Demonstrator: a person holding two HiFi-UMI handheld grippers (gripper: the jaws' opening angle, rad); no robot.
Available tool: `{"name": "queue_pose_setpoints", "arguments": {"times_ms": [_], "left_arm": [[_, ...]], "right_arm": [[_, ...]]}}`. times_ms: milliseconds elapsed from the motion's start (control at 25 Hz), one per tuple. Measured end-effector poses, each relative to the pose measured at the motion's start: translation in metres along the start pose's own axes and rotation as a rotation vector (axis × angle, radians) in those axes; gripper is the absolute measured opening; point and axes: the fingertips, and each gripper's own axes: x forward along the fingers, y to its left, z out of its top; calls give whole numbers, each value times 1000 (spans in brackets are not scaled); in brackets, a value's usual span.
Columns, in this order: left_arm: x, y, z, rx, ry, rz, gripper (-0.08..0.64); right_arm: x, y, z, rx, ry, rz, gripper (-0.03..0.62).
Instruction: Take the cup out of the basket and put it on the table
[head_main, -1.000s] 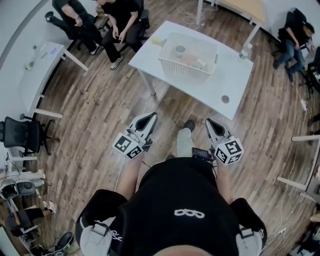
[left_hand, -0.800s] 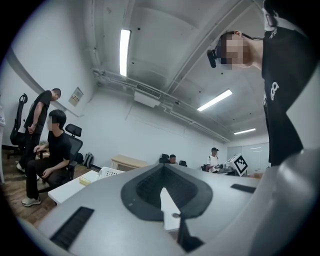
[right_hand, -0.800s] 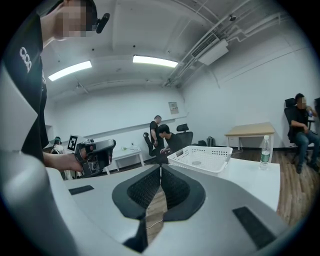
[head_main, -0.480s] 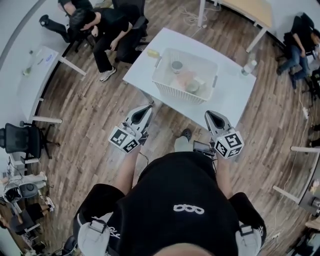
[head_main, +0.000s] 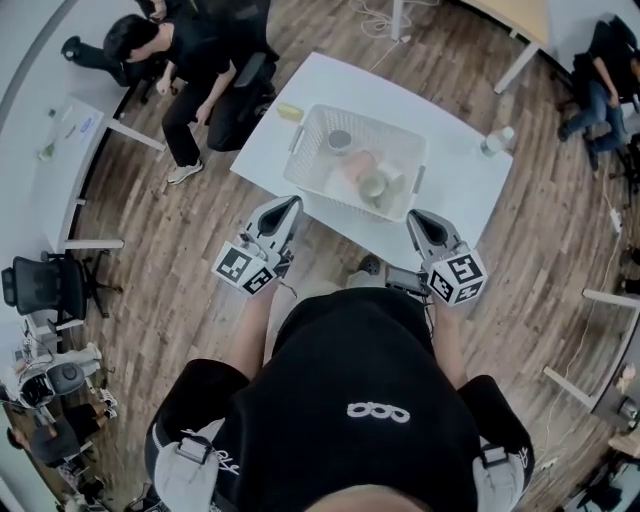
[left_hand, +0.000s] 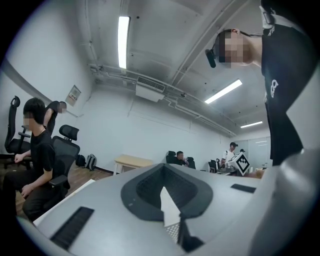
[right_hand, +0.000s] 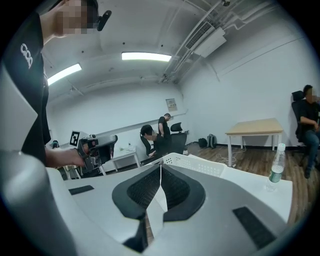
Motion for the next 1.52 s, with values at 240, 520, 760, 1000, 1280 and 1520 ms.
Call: {"name": "queue_pose_setpoints", "arguments": {"times_ms": [240, 520, 760, 1000, 1280, 1520], "left_arm": [[10, 24, -1, -10, 13, 20, 8], [26, 57, 1, -21, 16, -28, 8], [35, 98, 12, -25, 23, -109, 8], [40, 136, 17, -24, 27, -161, 8], [42, 153, 16, -48, 17, -175, 8], [41, 161, 12, -70, 9, -168, 8]], "right_arm": [[23, -8, 4, -6, 26, 16, 25], [48, -10, 5, 0, 35, -17, 25], [85, -8, 15, 3, 44, -86, 26], [124, -11, 22, -5, 52, -124, 26], [152, -8, 20, -2, 76, -118, 26], [177, -10, 16, -66, 147, -94, 26]]}}
